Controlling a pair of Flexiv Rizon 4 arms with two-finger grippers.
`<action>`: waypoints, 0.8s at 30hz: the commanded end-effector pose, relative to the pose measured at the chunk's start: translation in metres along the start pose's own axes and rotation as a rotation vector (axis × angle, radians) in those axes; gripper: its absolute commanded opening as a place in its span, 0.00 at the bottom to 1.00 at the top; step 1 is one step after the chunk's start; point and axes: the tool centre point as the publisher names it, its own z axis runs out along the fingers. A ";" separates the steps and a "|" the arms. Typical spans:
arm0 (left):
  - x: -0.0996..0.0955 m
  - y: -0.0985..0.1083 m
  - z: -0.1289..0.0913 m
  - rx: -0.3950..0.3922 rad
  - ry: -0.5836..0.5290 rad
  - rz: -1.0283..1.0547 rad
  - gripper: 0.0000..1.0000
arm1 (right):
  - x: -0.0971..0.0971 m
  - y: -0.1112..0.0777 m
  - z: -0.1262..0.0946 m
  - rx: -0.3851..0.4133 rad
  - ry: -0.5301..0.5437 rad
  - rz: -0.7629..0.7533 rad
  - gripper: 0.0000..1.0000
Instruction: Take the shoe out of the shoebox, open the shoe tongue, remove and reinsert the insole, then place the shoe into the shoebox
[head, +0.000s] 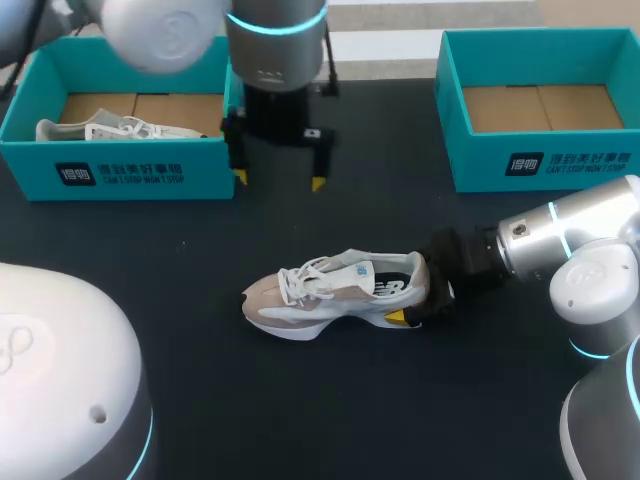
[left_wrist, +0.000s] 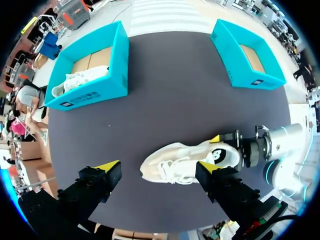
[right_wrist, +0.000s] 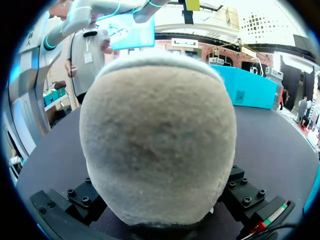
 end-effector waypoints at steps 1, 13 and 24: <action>0.032 0.000 0.011 -0.002 -0.050 -0.012 1.00 | -0.003 -0.001 0.005 0.005 -0.001 0.001 0.00; 0.069 0.010 0.029 0.022 -0.119 -0.075 1.00 | -0.003 -0.001 0.005 0.005 -0.001 0.001 0.00; 0.069 0.010 0.029 0.022 -0.119 -0.075 1.00 | -0.003 -0.001 0.005 0.005 -0.001 0.001 0.00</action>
